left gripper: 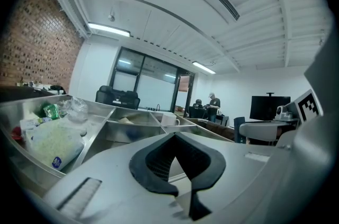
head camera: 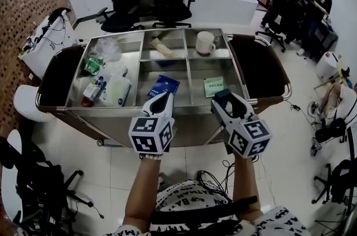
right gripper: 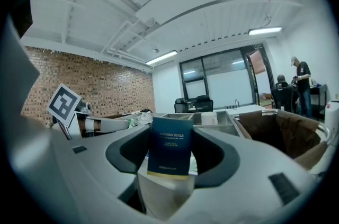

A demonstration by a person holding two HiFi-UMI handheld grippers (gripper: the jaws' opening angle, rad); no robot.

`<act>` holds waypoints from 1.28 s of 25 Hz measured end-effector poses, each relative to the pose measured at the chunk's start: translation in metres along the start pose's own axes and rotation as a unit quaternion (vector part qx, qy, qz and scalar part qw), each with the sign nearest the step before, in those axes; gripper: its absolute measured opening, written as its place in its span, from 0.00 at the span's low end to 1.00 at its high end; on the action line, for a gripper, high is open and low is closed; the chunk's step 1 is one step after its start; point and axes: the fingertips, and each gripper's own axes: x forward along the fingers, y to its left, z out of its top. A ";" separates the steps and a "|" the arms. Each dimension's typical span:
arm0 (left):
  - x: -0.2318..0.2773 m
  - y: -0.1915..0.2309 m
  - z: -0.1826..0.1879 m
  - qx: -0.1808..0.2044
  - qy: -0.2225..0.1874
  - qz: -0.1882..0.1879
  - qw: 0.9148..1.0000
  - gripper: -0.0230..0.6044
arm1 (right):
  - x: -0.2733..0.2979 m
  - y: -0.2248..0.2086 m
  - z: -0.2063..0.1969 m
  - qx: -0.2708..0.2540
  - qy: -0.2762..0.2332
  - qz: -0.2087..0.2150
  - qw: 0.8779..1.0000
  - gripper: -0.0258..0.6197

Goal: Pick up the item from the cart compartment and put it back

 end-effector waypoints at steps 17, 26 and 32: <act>0.001 -0.001 0.005 0.000 -0.002 0.001 1.000 0.04 | 0.001 -0.001 0.004 0.001 0.001 0.004 1.000 0.43; 0.002 -0.001 0.003 -0.001 0.003 0.000 1.000 0.04 | 0.003 0.002 0.002 0.000 0.006 0.010 1.000 0.43; 0.005 0.001 0.009 0.007 0.000 0.003 1.000 0.04 | 0.010 0.002 0.013 -0.014 0.001 0.016 1.000 0.43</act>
